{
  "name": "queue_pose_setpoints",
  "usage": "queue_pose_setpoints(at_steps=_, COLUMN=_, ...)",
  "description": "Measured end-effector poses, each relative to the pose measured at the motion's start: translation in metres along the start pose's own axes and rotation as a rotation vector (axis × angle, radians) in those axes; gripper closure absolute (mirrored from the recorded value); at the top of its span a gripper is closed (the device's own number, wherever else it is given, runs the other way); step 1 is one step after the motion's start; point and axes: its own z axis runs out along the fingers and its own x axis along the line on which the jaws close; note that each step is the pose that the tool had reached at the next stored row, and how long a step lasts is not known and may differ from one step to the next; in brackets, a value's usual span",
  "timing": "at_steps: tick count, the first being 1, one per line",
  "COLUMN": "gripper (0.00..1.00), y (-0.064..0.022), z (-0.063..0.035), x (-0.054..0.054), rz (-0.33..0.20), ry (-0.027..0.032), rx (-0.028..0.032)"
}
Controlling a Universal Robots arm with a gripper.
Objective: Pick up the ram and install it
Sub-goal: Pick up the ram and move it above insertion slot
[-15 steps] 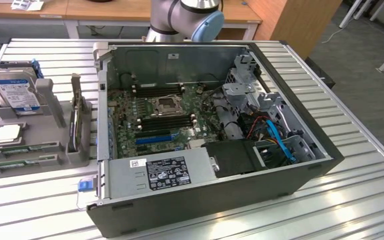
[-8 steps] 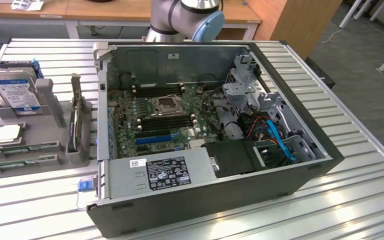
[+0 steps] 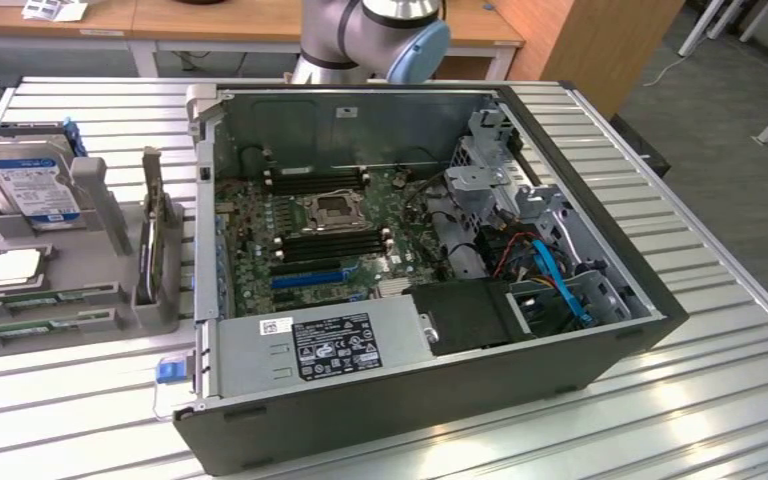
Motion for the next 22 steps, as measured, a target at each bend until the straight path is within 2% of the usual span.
queue_pose_setpoints(at_steps=11, gripper=0.69, y=-0.0010, z=0.0200, x=0.003, rz=0.000, ry=-0.0001, rx=-0.0002)
queue_pose_setpoints(at_steps=19, gripper=0.69, y=-0.0033, z=0.0346, x=0.038, rz=0.000, ry=-0.0006, rx=0.0000)
queue_pose_setpoints(at_steps=22, gripper=0.69, y=-0.0036, z=0.0400, x=0.038, rz=0.000, ry=-0.0008, rx=-0.0001)
